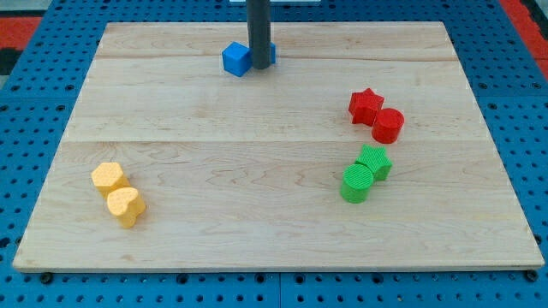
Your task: Move blue cube into yellow hexagon
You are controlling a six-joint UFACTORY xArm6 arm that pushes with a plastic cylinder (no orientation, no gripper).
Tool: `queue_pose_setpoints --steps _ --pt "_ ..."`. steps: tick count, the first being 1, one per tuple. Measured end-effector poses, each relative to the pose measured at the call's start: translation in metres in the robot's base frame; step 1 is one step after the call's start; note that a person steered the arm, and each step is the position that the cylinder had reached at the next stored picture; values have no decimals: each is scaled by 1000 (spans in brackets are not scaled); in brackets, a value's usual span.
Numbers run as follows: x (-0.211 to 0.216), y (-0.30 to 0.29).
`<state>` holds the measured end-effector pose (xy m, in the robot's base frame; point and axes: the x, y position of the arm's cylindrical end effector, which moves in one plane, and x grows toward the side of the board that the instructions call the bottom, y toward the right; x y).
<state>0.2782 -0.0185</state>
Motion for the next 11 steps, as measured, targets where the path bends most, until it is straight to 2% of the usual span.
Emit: queue_pose_setpoints --steps 1,3,5,7,9,10,11 --pt "-22 4" --pt "-10 -59" --pt "0 -53" --pt "69 -112" --pt "158 -96" --pt "188 -98" --pt "173 -90"
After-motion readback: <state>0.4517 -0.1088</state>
